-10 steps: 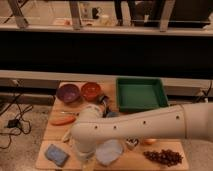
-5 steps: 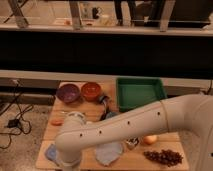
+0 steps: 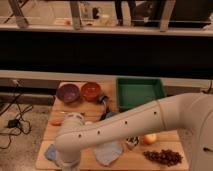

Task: Place banana in tray

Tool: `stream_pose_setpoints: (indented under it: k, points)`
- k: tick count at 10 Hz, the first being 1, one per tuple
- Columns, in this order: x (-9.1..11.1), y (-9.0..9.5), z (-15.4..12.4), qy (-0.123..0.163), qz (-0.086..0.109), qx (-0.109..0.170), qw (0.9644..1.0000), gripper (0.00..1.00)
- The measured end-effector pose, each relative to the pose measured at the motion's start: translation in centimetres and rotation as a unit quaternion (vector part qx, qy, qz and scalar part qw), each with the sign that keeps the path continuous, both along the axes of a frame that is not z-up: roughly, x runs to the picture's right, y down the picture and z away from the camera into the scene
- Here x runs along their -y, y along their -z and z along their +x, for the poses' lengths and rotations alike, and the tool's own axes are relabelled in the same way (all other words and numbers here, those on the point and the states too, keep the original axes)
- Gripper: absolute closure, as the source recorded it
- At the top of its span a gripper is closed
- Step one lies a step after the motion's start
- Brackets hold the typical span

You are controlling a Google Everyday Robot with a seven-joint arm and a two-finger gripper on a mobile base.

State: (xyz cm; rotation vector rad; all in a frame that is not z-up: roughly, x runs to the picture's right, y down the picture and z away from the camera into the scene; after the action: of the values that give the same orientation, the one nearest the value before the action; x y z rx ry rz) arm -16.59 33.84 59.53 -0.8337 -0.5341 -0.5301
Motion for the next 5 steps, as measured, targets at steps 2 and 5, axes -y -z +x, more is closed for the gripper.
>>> stream_pose_setpoints:
  k: [2, 5]
  points:
    - [0.1, -0.1, 0.0, 0.000, 0.003, -0.003, 1.0000, 0.20]
    - [1.6, -1.2, -2.8, -0.003, 0.022, 0.011, 0.9997, 0.20]
